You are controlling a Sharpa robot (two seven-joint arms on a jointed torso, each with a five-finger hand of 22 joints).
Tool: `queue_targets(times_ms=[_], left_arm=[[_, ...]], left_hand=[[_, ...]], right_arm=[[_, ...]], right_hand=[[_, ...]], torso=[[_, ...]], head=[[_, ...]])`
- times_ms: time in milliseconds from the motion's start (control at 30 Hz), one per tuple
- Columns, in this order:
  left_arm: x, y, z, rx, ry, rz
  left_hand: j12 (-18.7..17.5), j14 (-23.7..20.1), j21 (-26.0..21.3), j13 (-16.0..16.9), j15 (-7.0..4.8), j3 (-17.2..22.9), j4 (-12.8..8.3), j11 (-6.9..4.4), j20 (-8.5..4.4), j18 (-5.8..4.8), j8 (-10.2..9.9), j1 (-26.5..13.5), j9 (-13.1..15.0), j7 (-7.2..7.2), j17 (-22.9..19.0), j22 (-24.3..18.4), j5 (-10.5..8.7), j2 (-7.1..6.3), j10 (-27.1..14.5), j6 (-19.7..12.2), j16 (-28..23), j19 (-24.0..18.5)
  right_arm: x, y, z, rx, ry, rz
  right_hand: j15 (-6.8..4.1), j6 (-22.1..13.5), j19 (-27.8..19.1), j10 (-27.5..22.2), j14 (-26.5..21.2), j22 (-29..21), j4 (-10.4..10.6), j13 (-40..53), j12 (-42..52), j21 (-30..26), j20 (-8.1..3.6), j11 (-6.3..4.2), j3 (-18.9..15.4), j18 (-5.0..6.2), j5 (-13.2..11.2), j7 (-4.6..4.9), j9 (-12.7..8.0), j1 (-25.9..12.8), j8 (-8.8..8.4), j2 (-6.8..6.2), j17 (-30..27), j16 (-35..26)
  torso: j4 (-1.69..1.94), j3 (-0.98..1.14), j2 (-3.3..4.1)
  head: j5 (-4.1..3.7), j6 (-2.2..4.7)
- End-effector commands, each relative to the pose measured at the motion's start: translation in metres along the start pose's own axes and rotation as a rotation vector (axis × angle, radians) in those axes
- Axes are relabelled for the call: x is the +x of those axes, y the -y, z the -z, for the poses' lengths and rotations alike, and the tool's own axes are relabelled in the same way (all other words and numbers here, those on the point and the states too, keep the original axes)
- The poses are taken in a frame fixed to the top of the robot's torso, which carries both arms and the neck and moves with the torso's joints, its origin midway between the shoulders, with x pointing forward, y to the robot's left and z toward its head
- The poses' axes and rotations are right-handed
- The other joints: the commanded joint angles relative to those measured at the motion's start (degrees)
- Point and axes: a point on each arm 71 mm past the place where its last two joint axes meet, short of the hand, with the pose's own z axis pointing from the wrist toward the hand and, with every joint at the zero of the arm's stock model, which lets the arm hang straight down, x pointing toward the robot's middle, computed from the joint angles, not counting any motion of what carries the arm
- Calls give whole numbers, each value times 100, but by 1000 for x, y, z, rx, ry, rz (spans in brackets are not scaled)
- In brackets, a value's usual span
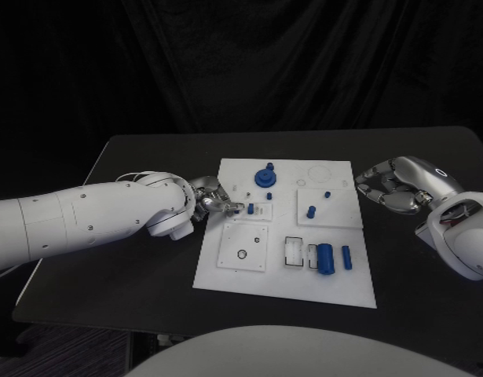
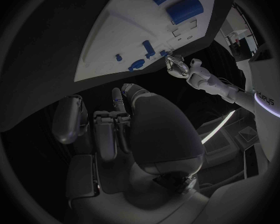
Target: Assemble the parts on the task board
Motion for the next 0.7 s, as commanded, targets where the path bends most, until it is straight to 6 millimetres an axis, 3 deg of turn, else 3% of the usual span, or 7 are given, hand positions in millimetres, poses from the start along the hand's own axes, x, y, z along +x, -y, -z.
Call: queue_targets(times_ms=[33, 133, 400, 433, 467, 600, 700], left_arm=[[3, -3, -1, -29, -27, -7], [3, -4, -1, -37, -29, -8], [1, -6, -2, -44, -21, -6], [1, -6, -2, -42, -20, -5], [1, -6, -2, -34, -12, -2], [-5, -1, -1, 48, 66, 22], [-13, 3, 3, 139, 170, 46]], left_hand=[[-3, 602, -32, 1508, 62, -277, 9, 61, 48, 55, -81, -198, -64, 43, 1509, 965, -205, 65, 603, -32, 15, -15], [-3, 602, -45, 1508, 81, -572, 13, 82, 67, 58, -131, -420, -101, 66, 1509, 962, -483, 151, 603, -67, 15, -17], [-3, 602, -36, 1508, 90, -1007, 29, 90, 83, 57, -107, -790, -89, 68, 1509, 967, -451, 485, 603, -42, 15, -4], [-3, 602, -34, 1508, 89, -1050, 29, 88, 82, 56, -98, -830, -81, 67, 1509, 968, -368, 515, 603, -43, 15, -3], [-3, 602, -14, 1508, 85, -1183, 30, 79, 76, 53, -47, -914, -41, 57, 1509, 974, -160, 660, 603, -30, 15, 8], [-3, 602, 55, 1508, 66, -1295, 24, 59, 65, 38, 54, -913, 30, 31, 1509, 995, -101, 824, 603, 11, 15, 51], [-3, 602, 359, 1508, -12, -1369, 22, -35, -4, -29, 386, -621, 272, -77, 1509, 1087, 469, 954, 603, 144, 15, 231]], right_arm=[[1, 1, 1, 14, -6, 2], [1, 1, 1, 14, -6, 2], [1, 1, 1, 15, -8, 2], [1, 1, 1, 15, -8, 2], [1, 1, 1, 14, -8, 2], [2, 1, 1, 13, -6, 1], [2, 1, 1, 12, -4, 0]], right_hand=[[31, -9, -26, 442, 572, 845, -6, 1268, -35, -50, -9, 43, 29, 97, 27, 26, -11, 46, -37, -1, 1451, -30], [31, -9, -26, 442, 572, 845, -6, 1268, -35, -50, -9, 43, 29, 97, 27, 26, -11, 46, -37, -1, 1451, -30], [31, -9, -26, 442, 572, 845, -6, 1268, -35, -50, -9, 43, 29, 97, 27, 26, -11, 46, -37, -1, 1451, -30], [31, -9, -26, 442, 572, 845, -6, 1268, -35, -50, -9, 43, 29, 97, 27, 26, -11, 46, -37, -1, 1451, -30], [31, -9, -26, 442, 572, 845, -6, 1268, -35, -50, -9, 43, 29, 97, 27, 26, -11, 46, -37, -1, 1451, -30], [31, -9, -26, 442, 572, 845, -6, 1268, -35, -50, -9, 43, 29, 97, 27, 26, -11, 46, -37, -1, 1451, -30], [31, -9, -26, 442, 572, 845, -6, 1268, -35, -50, -9, 43, 29, 97, 27, 26, -11, 46, -37, -1, 1451, -30]], torso=[[1, 2, 1], [1, 2, 1], [1, 1, 1], [1, 1, 1], [1, 1, 1], [1, 1, 1], [1, 0, 0]], head=[[-1, -1], [0, -1], [9, -1], [10, -1], [12, -1], [26, -1], [28, -1]])
